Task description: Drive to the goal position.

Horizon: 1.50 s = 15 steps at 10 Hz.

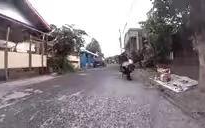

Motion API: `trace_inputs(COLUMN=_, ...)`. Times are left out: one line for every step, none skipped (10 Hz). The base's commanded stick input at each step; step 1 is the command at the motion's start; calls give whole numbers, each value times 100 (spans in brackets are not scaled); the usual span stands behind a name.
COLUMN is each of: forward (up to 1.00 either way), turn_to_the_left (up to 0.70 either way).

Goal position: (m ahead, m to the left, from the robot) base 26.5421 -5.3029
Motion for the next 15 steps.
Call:
trace_inputs(forward=70, turn_to_the_left=0)
trace_inputs(forward=70, turn_to_the_left=0)
trace_inputs(forward=70, turn_to_the_left=0)
trace_inputs(forward=70, turn_to_the_left=0)
trace_inputs(forward=70, turn_to_the_left=0)
trace_inputs(forward=70, turn_to_the_left=0)
trace_inputs(forward=70, turn_to_the_left=0)
trace_inputs(forward=70, turn_to_the_left=0)
trace_inputs(forward=70, turn_to_the_left=0)
trace_inputs(forward=70, turn_to_the_left=0)
trace_inputs(forward=70, turn_to_the_left=0)
trace_inputs(forward=70, turn_to_the_left=0)
trace_inputs(forward=70, turn_to_the_left=0)
trace_inputs(forward=70, turn_to_the_left=0)
trace_inputs(forward=70, turn_to_the_left=0)
